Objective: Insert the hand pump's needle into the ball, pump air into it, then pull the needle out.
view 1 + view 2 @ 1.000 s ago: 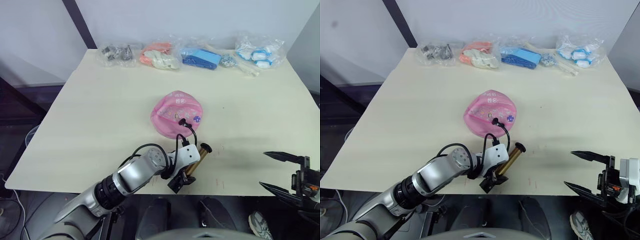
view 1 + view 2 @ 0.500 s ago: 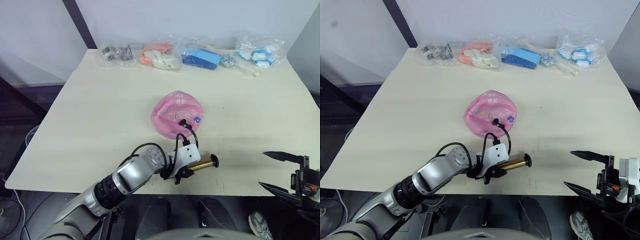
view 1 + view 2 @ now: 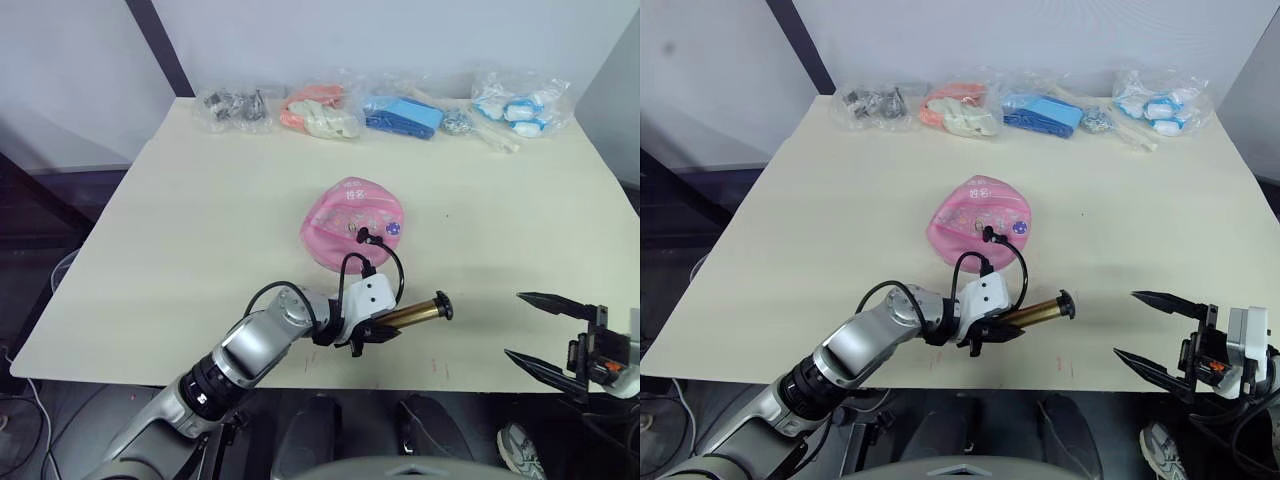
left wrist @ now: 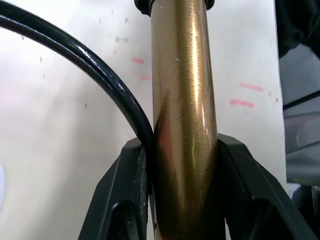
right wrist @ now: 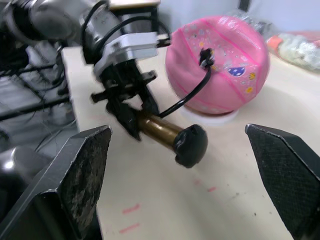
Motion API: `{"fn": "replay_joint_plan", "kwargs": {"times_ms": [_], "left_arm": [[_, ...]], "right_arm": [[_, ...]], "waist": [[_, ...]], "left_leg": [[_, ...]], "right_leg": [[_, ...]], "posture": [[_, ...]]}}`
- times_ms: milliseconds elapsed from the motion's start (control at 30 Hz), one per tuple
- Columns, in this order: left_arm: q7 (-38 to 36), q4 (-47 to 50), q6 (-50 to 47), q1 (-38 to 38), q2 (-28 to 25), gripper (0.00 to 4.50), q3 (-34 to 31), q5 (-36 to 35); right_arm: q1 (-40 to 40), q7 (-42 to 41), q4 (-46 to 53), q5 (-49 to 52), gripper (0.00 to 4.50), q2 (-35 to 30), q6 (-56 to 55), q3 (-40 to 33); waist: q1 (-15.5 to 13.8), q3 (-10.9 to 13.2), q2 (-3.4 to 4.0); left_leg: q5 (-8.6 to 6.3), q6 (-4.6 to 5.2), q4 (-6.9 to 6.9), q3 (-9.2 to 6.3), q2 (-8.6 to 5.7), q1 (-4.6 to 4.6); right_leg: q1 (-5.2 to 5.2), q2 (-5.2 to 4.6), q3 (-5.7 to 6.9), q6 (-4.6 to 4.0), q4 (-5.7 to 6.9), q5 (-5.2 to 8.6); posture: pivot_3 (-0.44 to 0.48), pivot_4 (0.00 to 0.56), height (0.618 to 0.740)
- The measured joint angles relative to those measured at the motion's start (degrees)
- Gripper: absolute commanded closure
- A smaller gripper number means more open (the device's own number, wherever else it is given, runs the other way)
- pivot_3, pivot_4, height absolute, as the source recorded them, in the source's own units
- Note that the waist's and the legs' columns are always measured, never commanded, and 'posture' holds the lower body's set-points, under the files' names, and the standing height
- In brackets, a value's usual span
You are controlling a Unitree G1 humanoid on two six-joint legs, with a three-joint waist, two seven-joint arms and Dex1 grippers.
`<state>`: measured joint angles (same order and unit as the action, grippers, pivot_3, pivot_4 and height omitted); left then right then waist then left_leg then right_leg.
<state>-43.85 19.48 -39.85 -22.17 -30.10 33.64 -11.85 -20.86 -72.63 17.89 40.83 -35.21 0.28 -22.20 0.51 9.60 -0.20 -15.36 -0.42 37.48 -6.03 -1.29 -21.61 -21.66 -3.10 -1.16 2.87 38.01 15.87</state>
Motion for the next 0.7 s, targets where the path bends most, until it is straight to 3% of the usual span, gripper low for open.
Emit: {"fn": "replay_joint_plan", "kwargs": {"times_ms": [367, 433, 700], "left_arm": [[-1.10, -2.32, 8.52, 4.74, 1.45, 3.15, -2.15, 0.50], [-0.66, -3.56, 12.42, 7.47, 3.98, 3.15, -3.71, 0.44], [1.13, -5.59, 17.09, 11.25, 9.64, 3.15, -6.41, 0.42]], "right_arm": [[-1.71, 17.02, 9.39, 3.30, 0.00, 3.11, 13.06, 3.45], [-1.68, 29.93, 13.96, 8.85, 0.00, 7.41, 21.68, 6.80], [1.94, 52.28, 17.77, 21.51, 0.00, 15.26, 31.48, 9.63]], "waist": [[0.02, -0.01, 0.01], [0.06, -0.01, 0.02], [0.10, -0.01, 0.02]], "left_leg": [[0.00, 0.01, 0.00, -0.01, 0.01, 0.00], [0.00, 0.01, -0.01, -0.05, 0.03, -0.05], [0.00, 0.01, -0.01, -0.05, 0.02, -0.06]], "right_leg": [[-0.01, 0.00, -0.01, 0.00, 0.01, 0.00], [-0.07, -0.01, -0.11, -0.01, 0.02, 0.00], [-0.09, 0.01, -0.08, 0.00, 0.03, 0.00]], "posture": [[0.000, 0.150, 0.740], [0.000, 0.150, 0.740], [0.000, 0.150, 0.740]]}}
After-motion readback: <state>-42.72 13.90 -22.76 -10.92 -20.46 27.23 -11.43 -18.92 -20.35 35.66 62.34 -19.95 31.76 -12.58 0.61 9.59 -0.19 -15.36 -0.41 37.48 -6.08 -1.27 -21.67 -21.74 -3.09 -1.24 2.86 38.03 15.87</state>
